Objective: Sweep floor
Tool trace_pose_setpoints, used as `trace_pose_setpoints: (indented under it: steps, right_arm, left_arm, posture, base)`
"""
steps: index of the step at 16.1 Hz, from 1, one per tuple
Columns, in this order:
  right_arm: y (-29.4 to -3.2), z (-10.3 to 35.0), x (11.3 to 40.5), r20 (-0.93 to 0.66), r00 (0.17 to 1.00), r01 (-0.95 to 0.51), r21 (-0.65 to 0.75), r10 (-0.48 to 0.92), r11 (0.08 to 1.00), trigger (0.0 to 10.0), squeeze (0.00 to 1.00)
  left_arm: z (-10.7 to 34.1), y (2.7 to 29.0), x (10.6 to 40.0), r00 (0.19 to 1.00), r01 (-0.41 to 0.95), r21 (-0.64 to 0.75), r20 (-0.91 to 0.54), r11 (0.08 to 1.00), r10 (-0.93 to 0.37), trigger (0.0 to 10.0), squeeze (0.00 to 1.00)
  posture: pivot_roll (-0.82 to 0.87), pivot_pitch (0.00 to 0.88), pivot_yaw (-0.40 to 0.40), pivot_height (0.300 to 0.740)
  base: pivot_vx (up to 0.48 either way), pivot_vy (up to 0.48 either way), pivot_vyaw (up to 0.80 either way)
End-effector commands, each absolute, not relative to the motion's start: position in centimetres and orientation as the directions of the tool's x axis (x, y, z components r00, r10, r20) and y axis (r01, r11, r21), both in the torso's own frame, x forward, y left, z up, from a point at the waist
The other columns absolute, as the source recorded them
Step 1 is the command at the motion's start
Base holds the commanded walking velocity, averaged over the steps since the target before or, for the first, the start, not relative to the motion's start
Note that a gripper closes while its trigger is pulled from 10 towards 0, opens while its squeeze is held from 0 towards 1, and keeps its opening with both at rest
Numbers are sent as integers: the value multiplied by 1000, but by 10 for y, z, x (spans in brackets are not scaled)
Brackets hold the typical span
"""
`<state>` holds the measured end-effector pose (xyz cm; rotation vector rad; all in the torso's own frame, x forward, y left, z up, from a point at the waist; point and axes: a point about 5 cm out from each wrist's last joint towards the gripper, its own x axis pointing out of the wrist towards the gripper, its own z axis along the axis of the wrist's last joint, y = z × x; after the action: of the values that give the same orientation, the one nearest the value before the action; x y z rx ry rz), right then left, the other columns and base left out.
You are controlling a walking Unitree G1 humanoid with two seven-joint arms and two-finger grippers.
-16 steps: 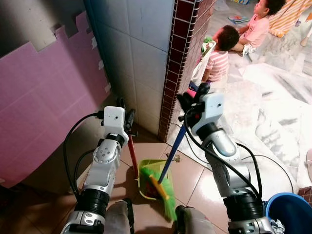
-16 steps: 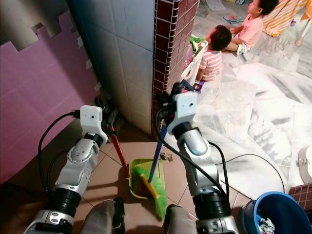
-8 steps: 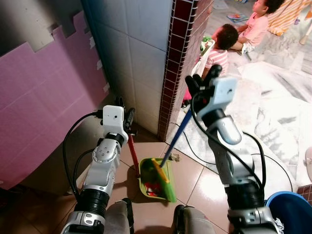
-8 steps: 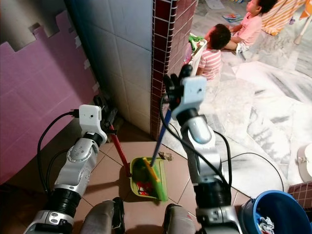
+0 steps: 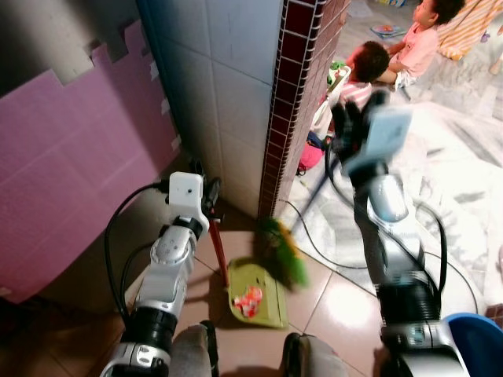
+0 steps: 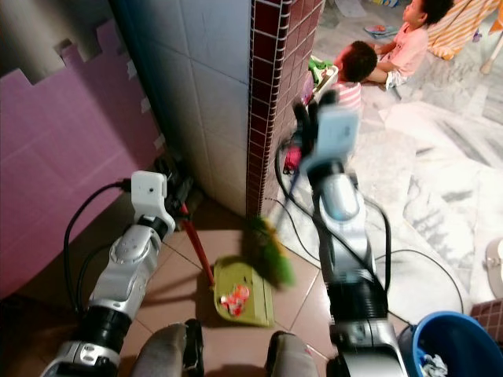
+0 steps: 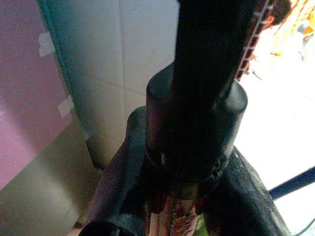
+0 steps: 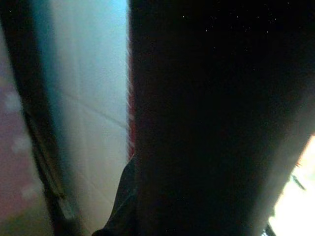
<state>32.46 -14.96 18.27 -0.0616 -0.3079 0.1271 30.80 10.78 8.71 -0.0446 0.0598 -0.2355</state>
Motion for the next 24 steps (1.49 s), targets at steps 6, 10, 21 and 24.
trace_pose_setpoints:
  steps: [6,10,21,24]
  right_arm:
    - [-154,136,326,137,990,-20,-59,28,998,10000,0]
    - [-143,121,320,37,990,-137,-41,139,990,10000,0]
    - [-138,98,284,25,1000,3,77,-5,997,10000,0]
    - [-149,89,294,-81,995,59,68,-53,996,10000,0]
  left_arm:
    - [84,115,292,967,251,-10,-38,968,-252,10000,0]
    - [86,109,283,954,299,23,-39,954,-298,10000,0]
    - [73,115,270,960,260,-57,-92,964,-264,10000,0]
    - [69,100,270,933,335,-59,-115,940,-340,10000,0]
  posture:
    - [-6,10,47,740]
    - [-11,7,65,740]
    - [-27,0,64,740]
    - [-38,0,58,740]
  base:
    - [0,0,0]
    - [0,0,0]
    - [0,183,-128]
    - [0,480,0]
